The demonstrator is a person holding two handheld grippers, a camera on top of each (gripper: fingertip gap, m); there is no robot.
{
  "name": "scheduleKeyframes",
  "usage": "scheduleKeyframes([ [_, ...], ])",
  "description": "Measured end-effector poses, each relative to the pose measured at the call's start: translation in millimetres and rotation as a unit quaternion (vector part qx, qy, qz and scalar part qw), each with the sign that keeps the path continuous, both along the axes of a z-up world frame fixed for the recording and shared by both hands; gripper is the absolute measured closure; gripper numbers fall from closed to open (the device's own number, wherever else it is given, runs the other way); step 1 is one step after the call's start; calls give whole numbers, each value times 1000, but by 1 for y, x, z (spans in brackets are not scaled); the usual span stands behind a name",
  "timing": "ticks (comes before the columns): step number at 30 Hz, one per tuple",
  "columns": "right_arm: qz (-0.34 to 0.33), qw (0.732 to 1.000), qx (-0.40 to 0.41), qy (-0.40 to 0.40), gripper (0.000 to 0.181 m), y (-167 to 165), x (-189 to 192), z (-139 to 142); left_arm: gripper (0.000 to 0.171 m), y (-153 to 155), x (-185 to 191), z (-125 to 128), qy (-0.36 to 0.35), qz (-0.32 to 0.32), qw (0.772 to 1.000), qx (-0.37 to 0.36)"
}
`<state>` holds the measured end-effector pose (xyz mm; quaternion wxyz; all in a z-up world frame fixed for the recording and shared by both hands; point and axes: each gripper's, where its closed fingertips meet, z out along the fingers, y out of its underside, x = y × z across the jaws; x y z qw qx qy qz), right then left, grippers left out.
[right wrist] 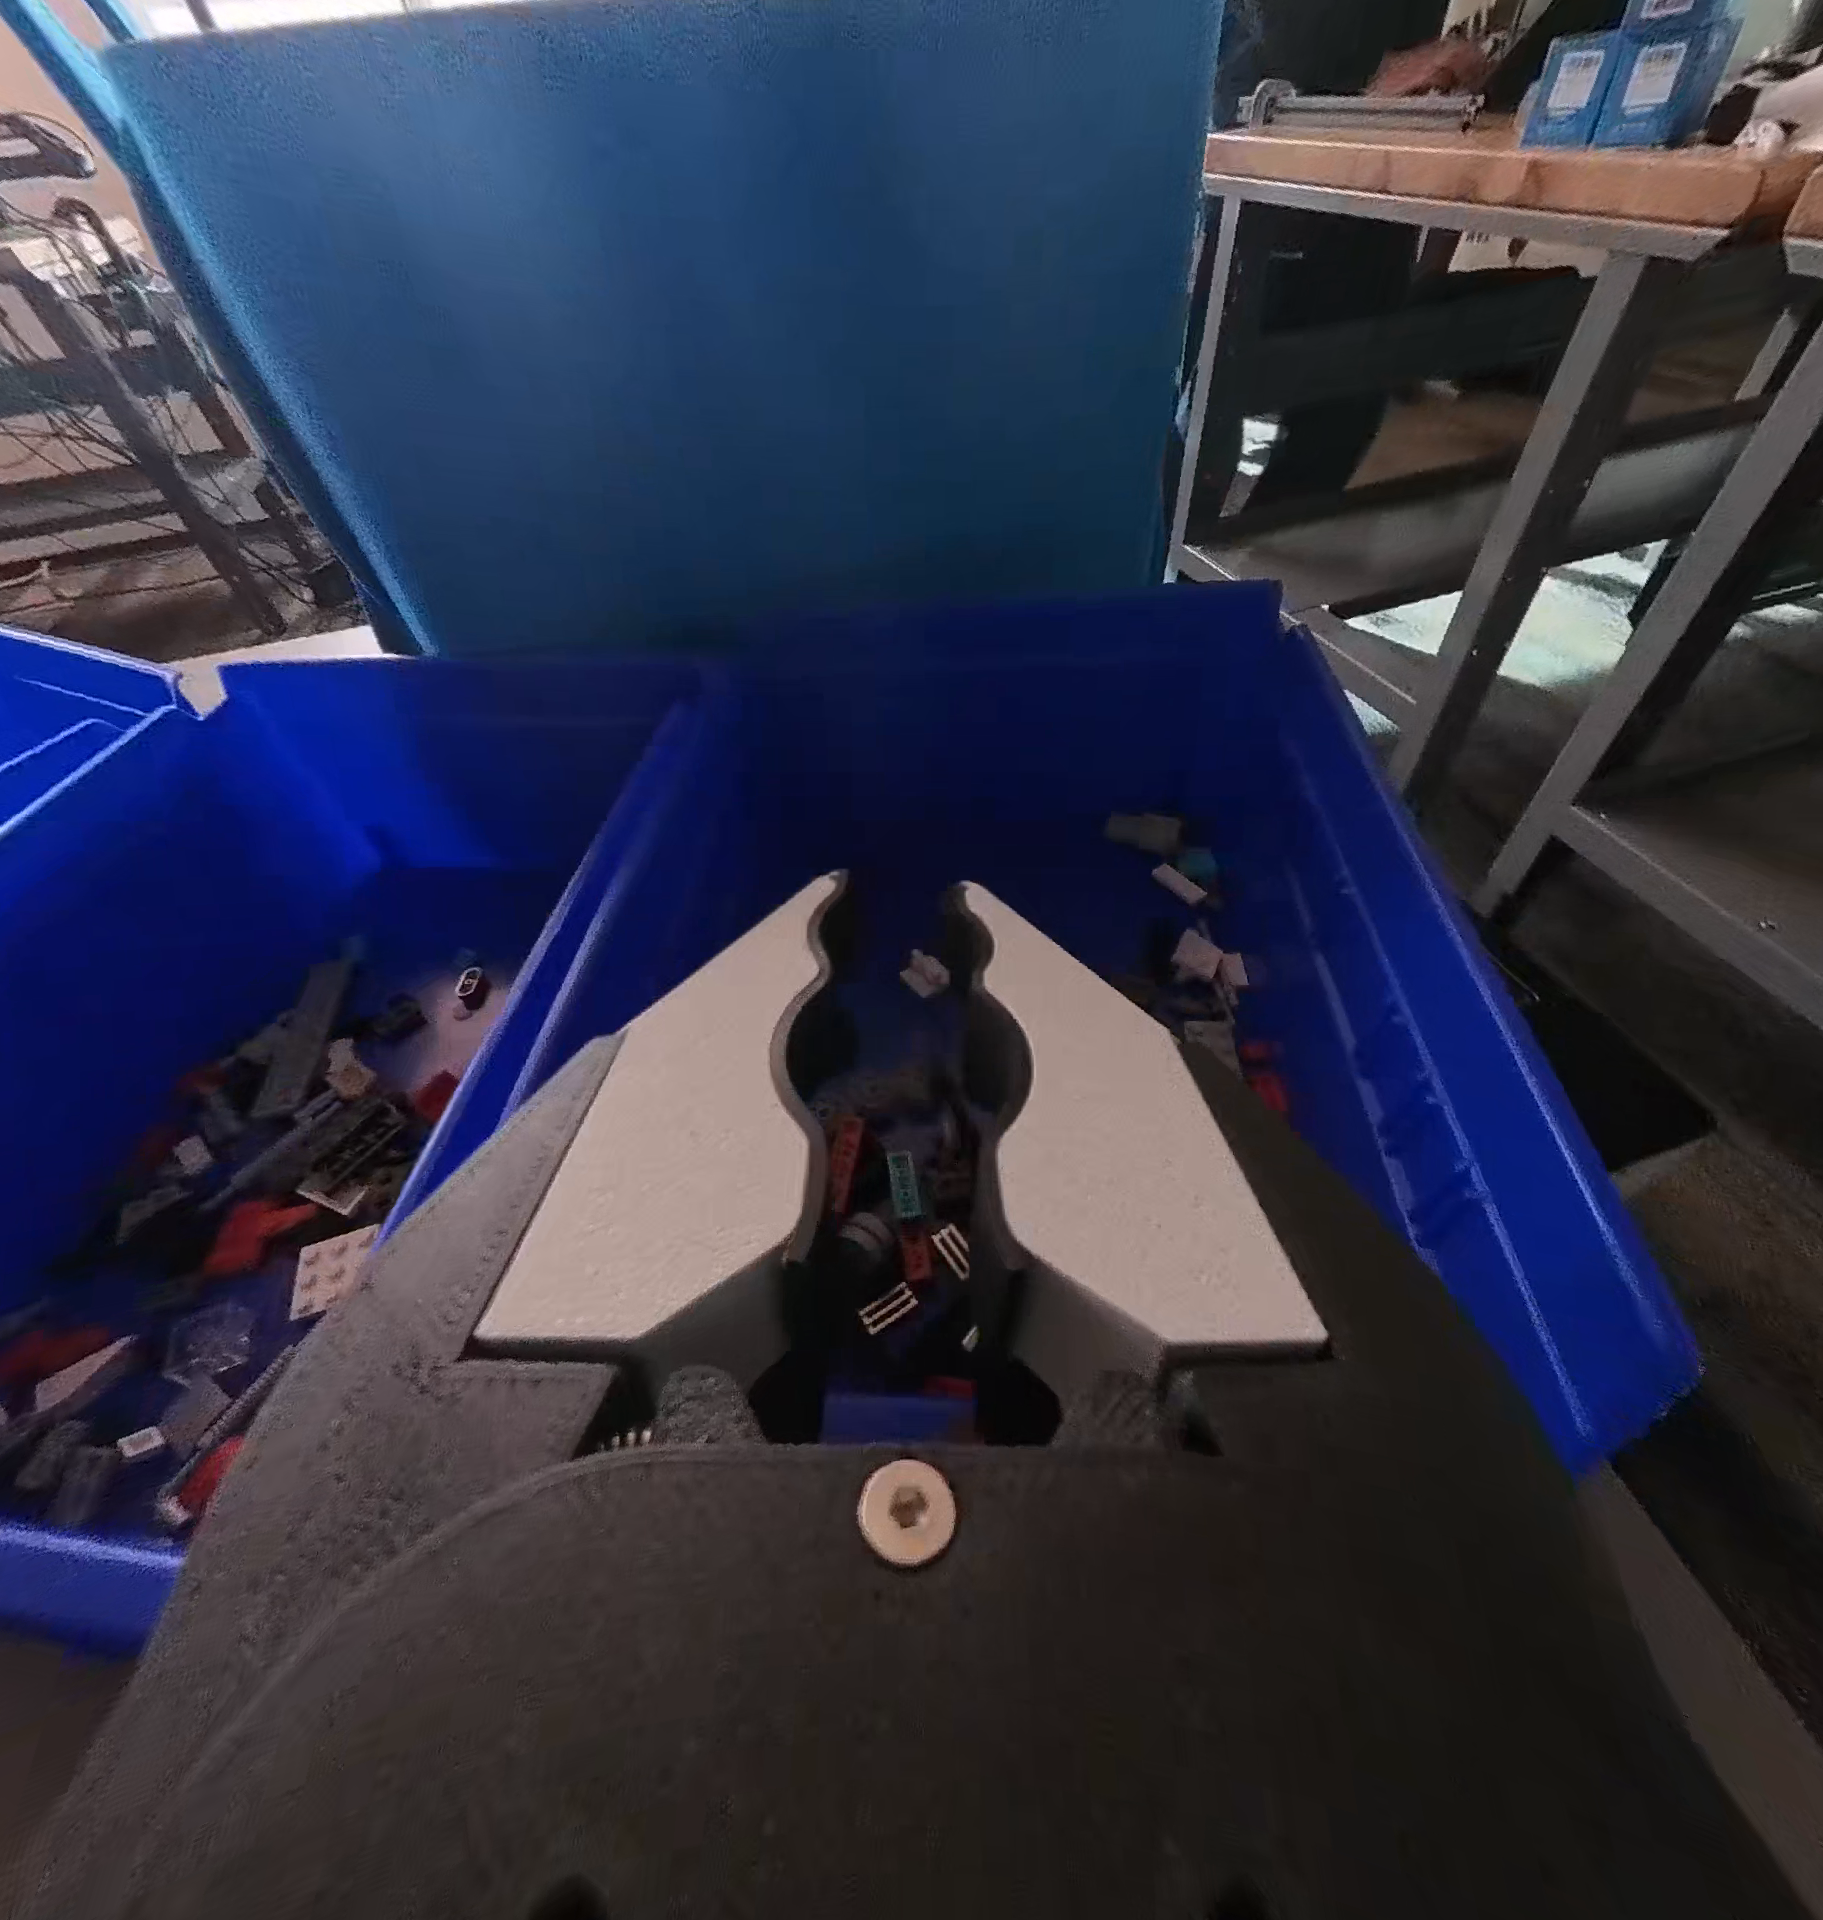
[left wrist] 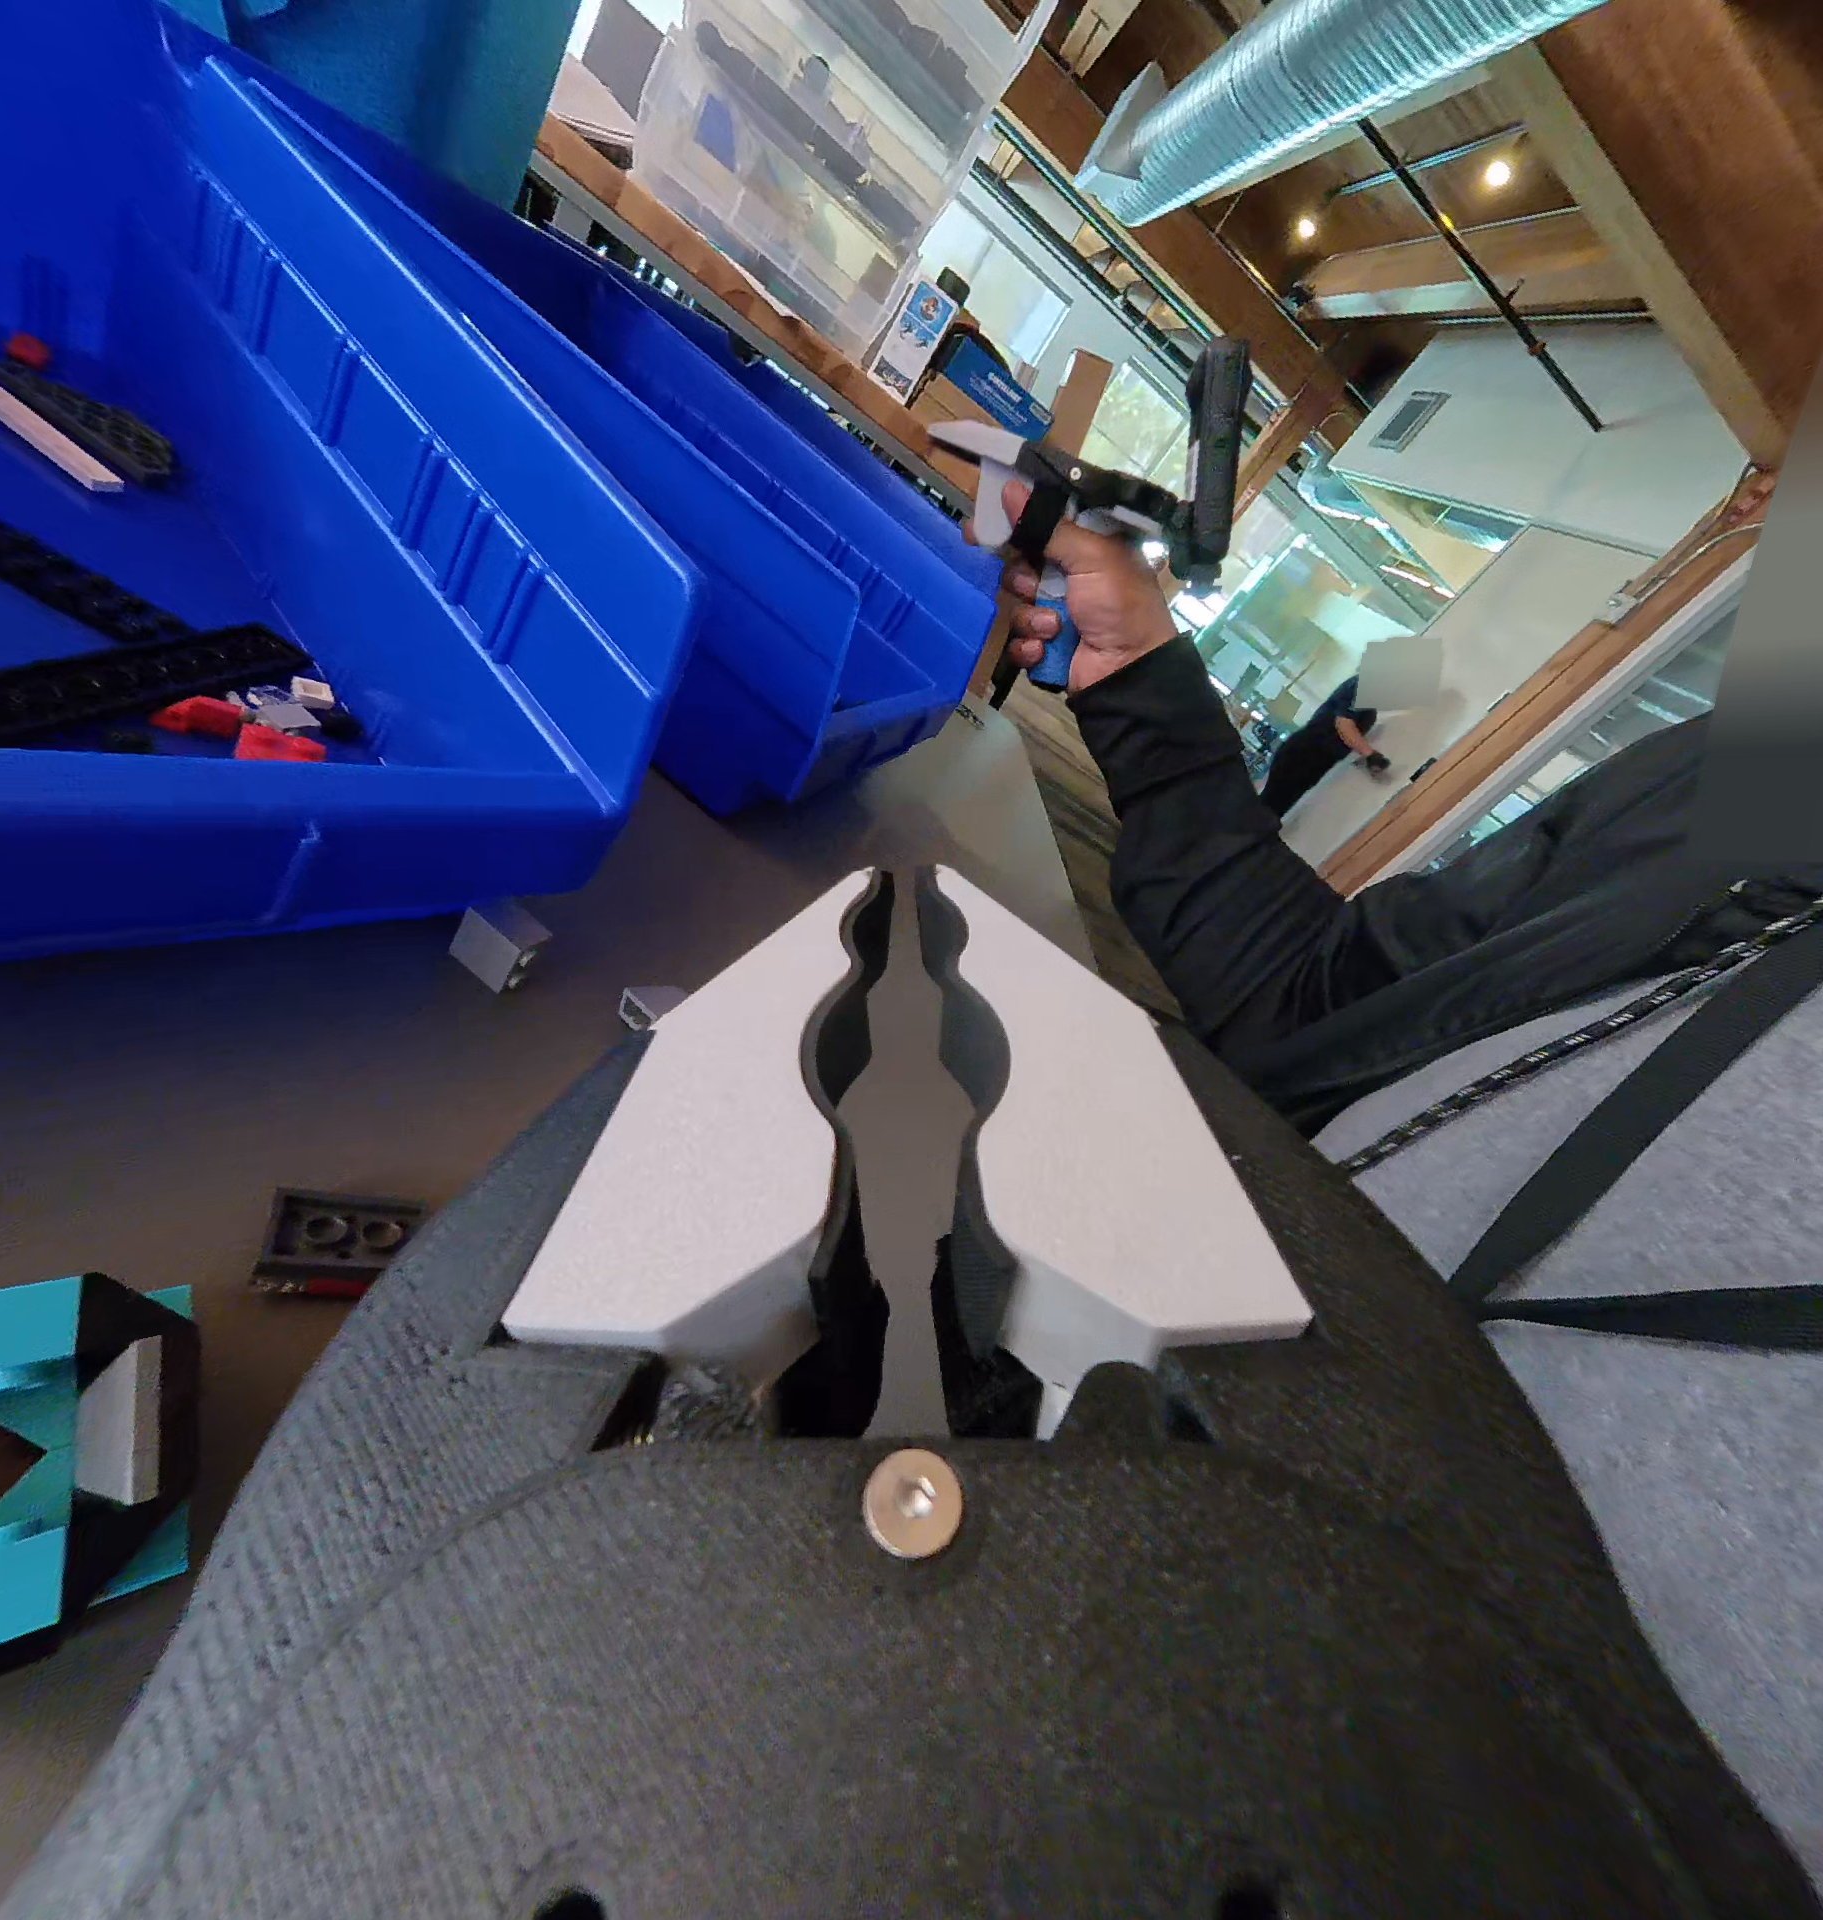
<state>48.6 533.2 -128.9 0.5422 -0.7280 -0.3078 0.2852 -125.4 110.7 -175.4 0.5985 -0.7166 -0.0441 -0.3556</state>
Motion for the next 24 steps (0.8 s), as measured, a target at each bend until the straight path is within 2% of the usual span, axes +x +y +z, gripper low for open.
scheduleKeyframes([
  [4, 16, 1000, 0, 7, 156, -6, -4, 5, 166, 0, 0, 0, -3, -1, 1000, 0],
  [6, 53, 998, 5, 24, 156, -23, -12, 18, 166, -1, 0, 0, -2, -3, 1000, 0],
  [9, 159, 986, 15, 41, 157, -75, -36, 43, 166, -2, 1, 0, -4, -4, 1000, -1],
  [12, 309, 951, 18, 14, 158, -158, -67, 46, 166, -2, 0, 0, -3, -2, 1000, -4],
  [16, 472, 880, -8, -50, 157, -271, -103, 12, 166, -3, -5, -2, 10, 6, 1000, -15],
  [19, 543, 834, -38, -92, 157, -336, -125, -26, 165, -4, -11, -1, 18, 21, 999, -17],
  [21, 557, 821, -60, -114, 155, -363, -139, -53, 165, -6, -17, 2, 21, 33, 999, -14],
  [24, 538, 827, -53, -155, 151, -382, -157, -89, 164, -7, -27, 4, 33, 53, 998, -12],
])
